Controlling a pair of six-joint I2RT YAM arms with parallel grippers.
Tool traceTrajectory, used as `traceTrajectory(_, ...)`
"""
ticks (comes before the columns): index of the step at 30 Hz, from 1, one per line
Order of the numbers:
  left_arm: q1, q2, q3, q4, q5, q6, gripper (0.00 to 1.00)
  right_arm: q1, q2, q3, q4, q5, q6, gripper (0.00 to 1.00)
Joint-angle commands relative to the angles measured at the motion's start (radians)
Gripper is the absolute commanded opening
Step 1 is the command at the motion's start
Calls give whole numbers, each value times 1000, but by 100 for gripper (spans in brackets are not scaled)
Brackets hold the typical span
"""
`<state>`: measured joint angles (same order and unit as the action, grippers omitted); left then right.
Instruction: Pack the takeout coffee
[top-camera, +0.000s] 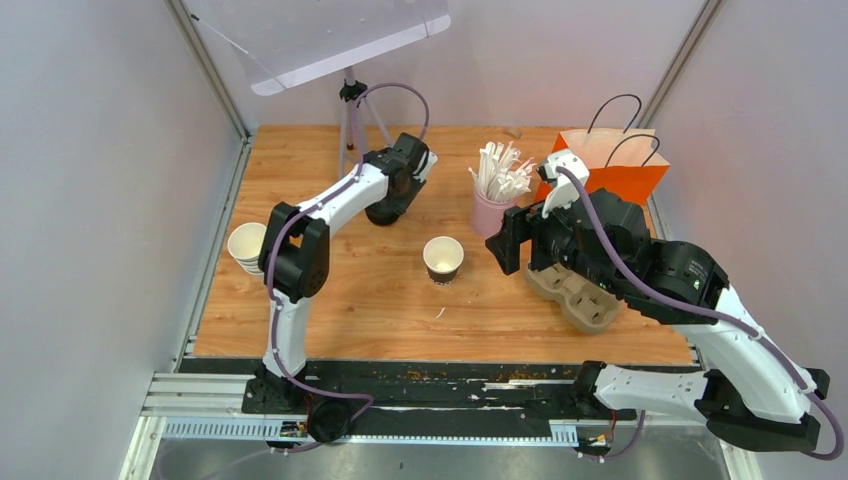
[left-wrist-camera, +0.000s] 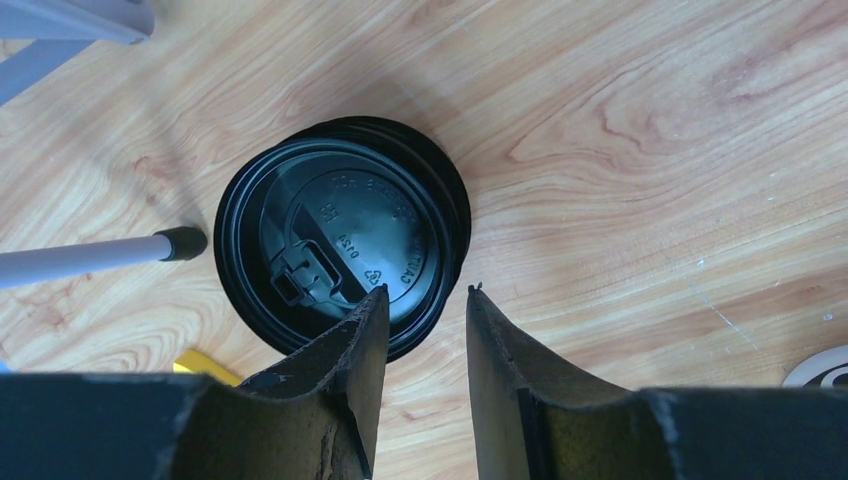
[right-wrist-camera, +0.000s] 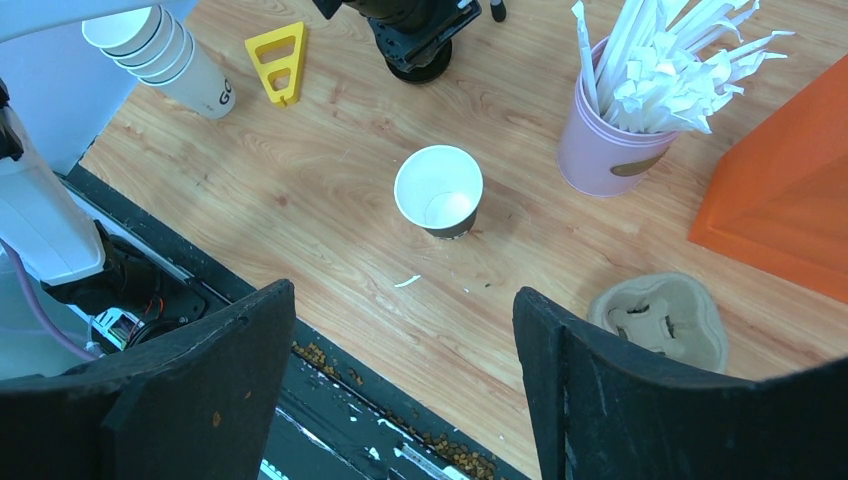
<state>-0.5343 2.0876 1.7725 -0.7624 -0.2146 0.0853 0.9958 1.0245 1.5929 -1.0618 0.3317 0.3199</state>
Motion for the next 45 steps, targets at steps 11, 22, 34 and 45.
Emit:
traceTrajectory(11, -23, 12, -28, 58, -18, 41, 38, -2, -4, 42, -11, 38, -13, 79)
traceTrajectory(22, -22, 26, -41, 63, -46, 68, 32, -2, -6, 36, -5, 41, -17, 79)
traceTrajectory(34, -22, 2, -30, 55, -16, 56, 0, -2, -1, 32, 5, 42, -25, 79)
traceTrajectory(45, -23, -19, -8, 22, -6, 25, 3, -2, -12, 13, 15, 39, -27, 79)
